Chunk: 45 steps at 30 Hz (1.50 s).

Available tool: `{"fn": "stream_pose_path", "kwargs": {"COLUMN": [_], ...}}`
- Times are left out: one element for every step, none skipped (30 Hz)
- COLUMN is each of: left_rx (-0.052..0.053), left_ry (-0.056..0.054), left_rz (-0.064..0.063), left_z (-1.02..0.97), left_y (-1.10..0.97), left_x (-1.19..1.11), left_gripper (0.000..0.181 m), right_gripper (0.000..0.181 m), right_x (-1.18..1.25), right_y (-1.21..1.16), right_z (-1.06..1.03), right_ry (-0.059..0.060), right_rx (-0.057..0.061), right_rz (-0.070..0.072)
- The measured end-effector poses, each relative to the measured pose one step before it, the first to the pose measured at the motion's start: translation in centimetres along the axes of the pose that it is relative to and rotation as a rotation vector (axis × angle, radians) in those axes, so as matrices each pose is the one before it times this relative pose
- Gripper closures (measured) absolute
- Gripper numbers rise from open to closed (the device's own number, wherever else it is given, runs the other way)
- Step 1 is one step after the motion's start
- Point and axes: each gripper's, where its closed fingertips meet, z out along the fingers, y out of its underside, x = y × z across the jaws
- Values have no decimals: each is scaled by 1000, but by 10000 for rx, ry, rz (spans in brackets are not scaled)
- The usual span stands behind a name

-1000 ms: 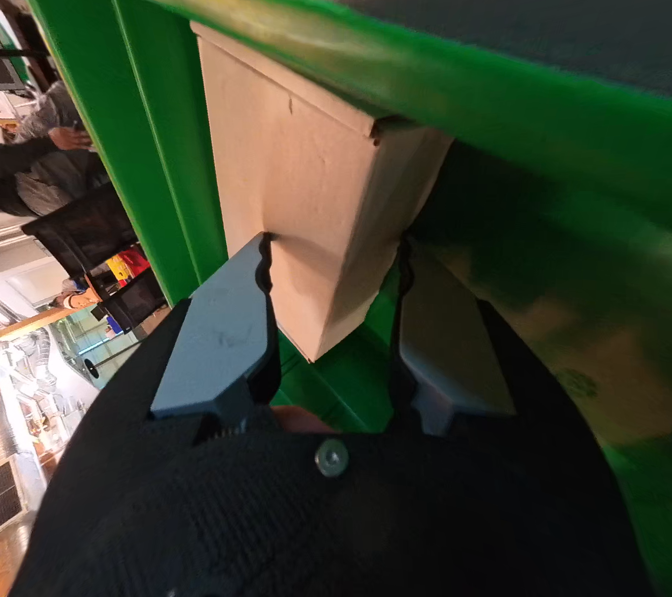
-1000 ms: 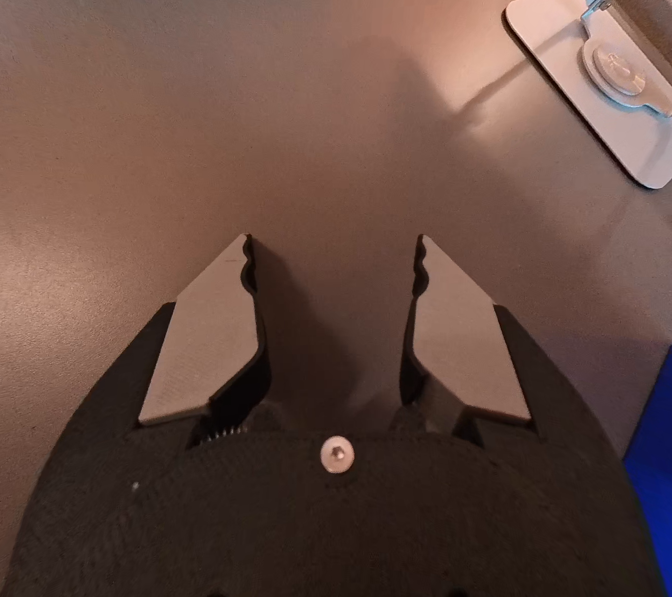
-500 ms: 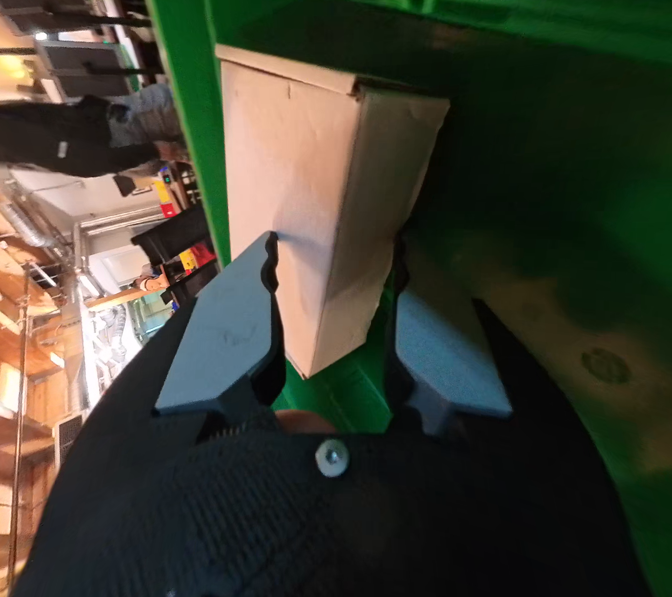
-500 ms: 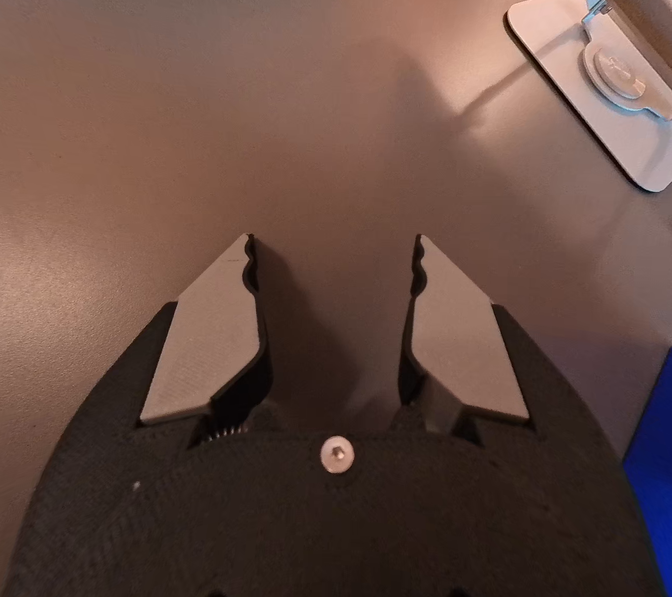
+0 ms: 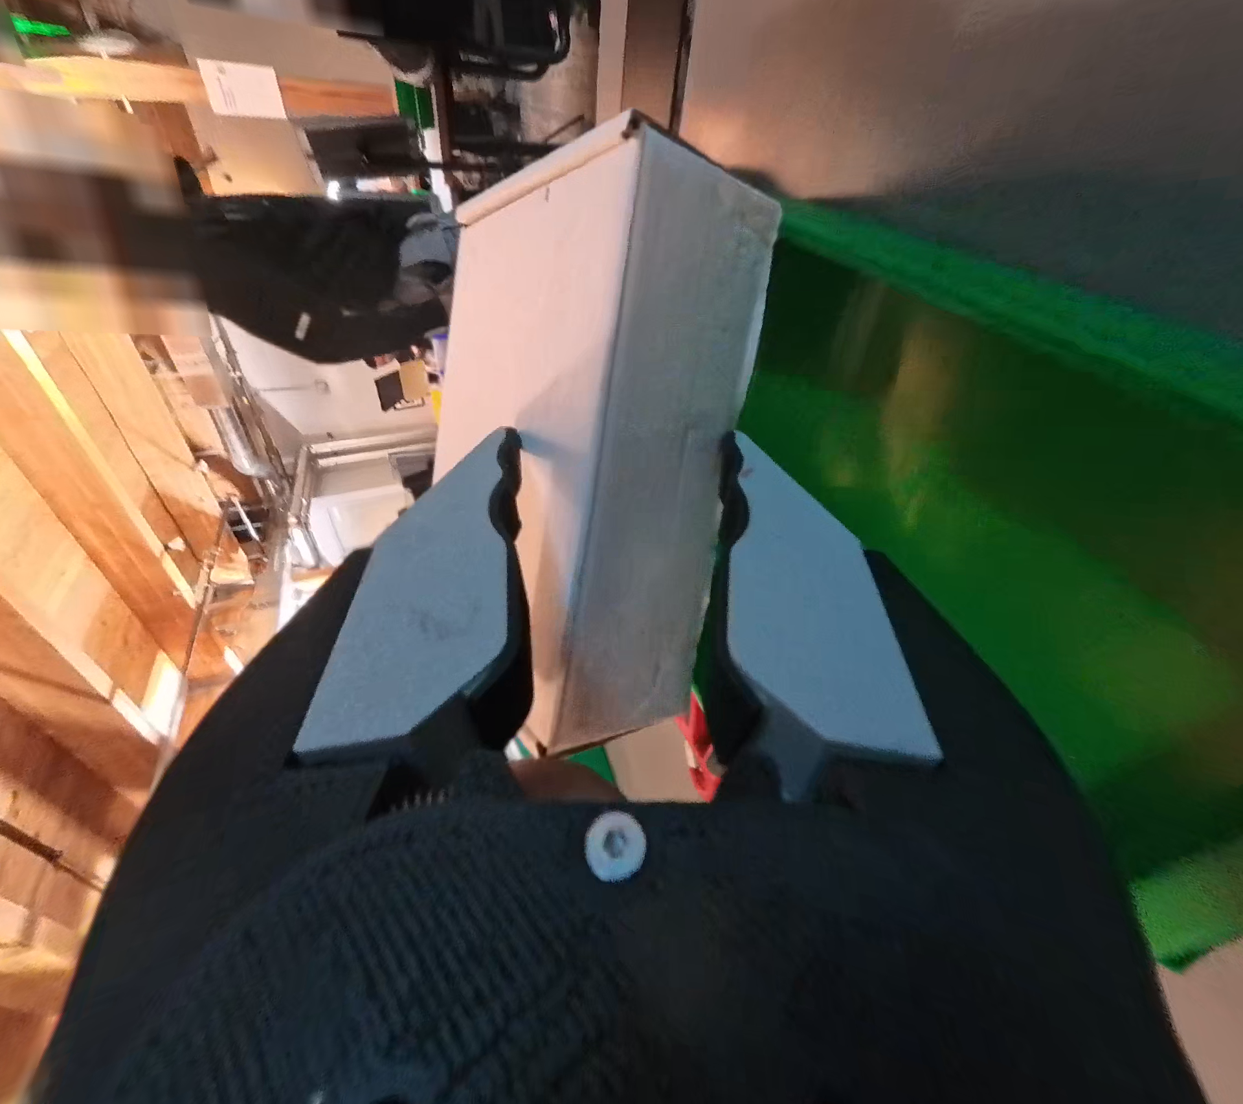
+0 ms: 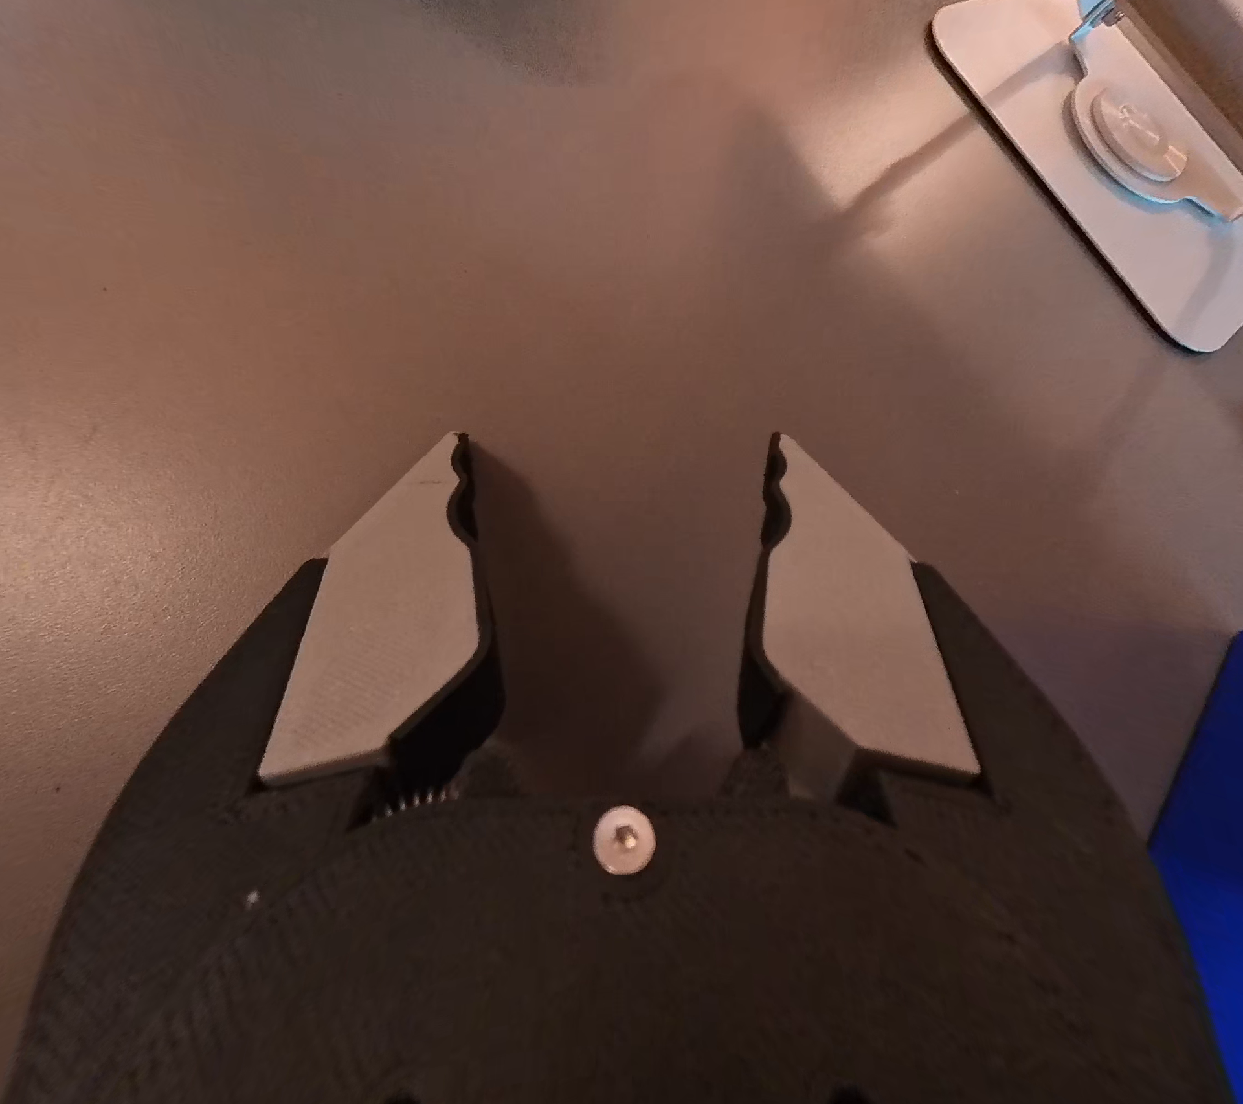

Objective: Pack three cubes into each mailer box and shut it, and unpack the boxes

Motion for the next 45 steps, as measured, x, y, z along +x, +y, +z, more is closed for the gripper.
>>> {"fn": "stream_pose_path", "kwargs": {"left_rx": [131,228,234,240,277,270,272,269,263,263,248,209,248,296,297,257,492,678,570,344,129,-51,-90,-25,19,81,172,151,38,-64,-161,-235,-271,-269,-106,109,203,214,150,-38,-250,-339,-396,-346,-187], "left_ry": [-60,-94,-88,-73,-60,-42,20,86,85,110,168,232,333,526,684,836,494,341,148,83,-13,16,39,-60,-130,-148,-154,-26,202,215,150,162,30,-88,-158,-118,23,40,-49,-31,-37,-180,-186,-94,-33], "left_rz": [249,209,160,97,45,1,-13,-6,13,40,18,-90,-315,-481,-719,-895,-853,-722,-699,-634,-651,-636,-563,-506,-388,-284,-283,-272,-210,-207,-163,-52,-35,-3,-12,-66,-79,-119,-155,-168,-165,-201,-149,-49,-55], "left_z": [-660,-722,-755,-765,-758,-694,-625,-533,-469,-409,-320,-210,-51,135,378,534,445,161,1,-129,-197,-241,-309,-432,-558,-687,-754,-736,-622,-434,-219,-58,19,-15,-102,-208,-265,-261,-172,-52,30,53,37,-25,-187], "left_y": [-1008,-1188,-1223,-1262,-1310,-1292,-1292,-1280,-1272,-1283,-1267,-1252,-1305,-1311,-1192,-975,-1027,-987,-704,-242,177,484,582,546,490,379,183,164,294,396,460,439,375,238,-79,-378,-496,-438,-239,177,535,725,835,765,556], "left_x": [38,-25,-75,-105,-128,-76,86,322,479,690,933,1161,1473,1905,2229,2364,1673,1189,610,274,-9,-66,-71,-204,-287,-297,-304,-154,155,155,38,43,-141,-326,-386,-282,-41,5,-121,-110,-178,-455,-479,-314,-162], "left_gripper": [122,123,123,124,124,124,124,124,124,124,124,124,124,123,123,126,136,133,131,124,111,100,101,101,100,103,104,105,113,123,127,131,134,136,143,148,149,154,159,166,173,174,173,171,169], "right_gripper": [97,97,97,98,99,99,98,99,99,99,99,100,100,100,99,97,96,96,97,98,99,99,99,99,99,99,99,99,99,100,100,100,100,100,99,99,99,100,101,101,101,101,104,108,109], "right_x": [9,16,58,119,138,115,106,129,126,140,177,261,327,327,238,188,244,290,273,165,70,0,-66,-140,-128,-85,-41,-23,-3,10,4,8,50,57,92,162,207,166,141,98,-20,-181,-452,-939,-1543], "right_y": [7,-5,7,14,30,13,-5,-33,-43,-33,-51,-51,-72,-98,-90,-59,-10,28,48,57,69,62,14,-13,-30,-29,-18,11,34,47,57,56,72,104,110,76,48,30,21,25,15,-43,-149,-257,-409], "right_z": [-8,0,-15,-21,-28,-28,-26,-52,-68,-85,-86,-109,-140,-144,-131,-115,-78,-61,-54,-24,9,36,37,49,36,23,26,30,31,37,44,58,65,87,88,63,26,-1,9,1,4,-35,-70,-104,-113], "right_ry": [7,17,42,77,72,29,7,-3,-14,-18,11,68,110,90,33,-9,27,84,101,80,62,57,35,-1,-12,0,2,-8,-5,-3,-3,13,30,22,31,64,81,56,39,29,-41,-128,-247,-493,-798], "right_rx": [0,2,2,4,8,10,20,39,55,62,61,60,64,77,84,77,46,13,4,-5,-27,-38,-29,-16,-6,-2,-1,-6,-10,-13,-20,-24,-28,-59,-70,-43,-11,3,5,0,-1,37,103,163,220], "right_rz": [1,-3,-14,-19,-2,40,86,117,130,129,125,110,97,108,132,141,144,112,52,-4,-48,-82,-98,-94,-82,-72,-60,-38,-21,-26,-36,-42,-47,-39,-27,-17,-4,1,3,15,16,-36,-130,-247,-397]}}
